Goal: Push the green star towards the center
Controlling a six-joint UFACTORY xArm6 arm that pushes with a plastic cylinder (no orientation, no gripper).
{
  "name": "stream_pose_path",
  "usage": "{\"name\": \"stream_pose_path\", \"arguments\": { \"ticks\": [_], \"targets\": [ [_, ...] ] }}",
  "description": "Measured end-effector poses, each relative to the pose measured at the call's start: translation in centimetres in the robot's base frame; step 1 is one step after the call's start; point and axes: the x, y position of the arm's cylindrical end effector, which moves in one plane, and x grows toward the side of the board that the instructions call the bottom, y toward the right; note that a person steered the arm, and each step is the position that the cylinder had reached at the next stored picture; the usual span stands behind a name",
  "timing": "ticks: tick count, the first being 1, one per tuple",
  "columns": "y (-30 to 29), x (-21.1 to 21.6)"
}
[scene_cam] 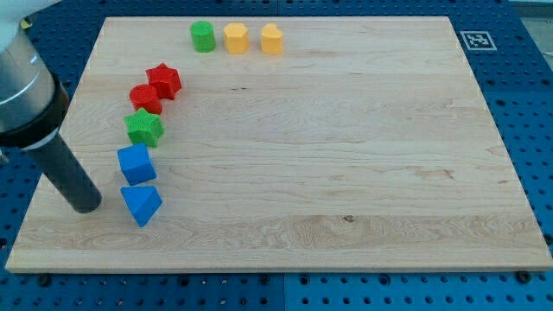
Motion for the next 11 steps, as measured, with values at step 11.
{"name": "stream_pose_path", "arguments": {
  "ticks": [11],
  "targets": [
    [12.5, -7.5]
  ]
}}
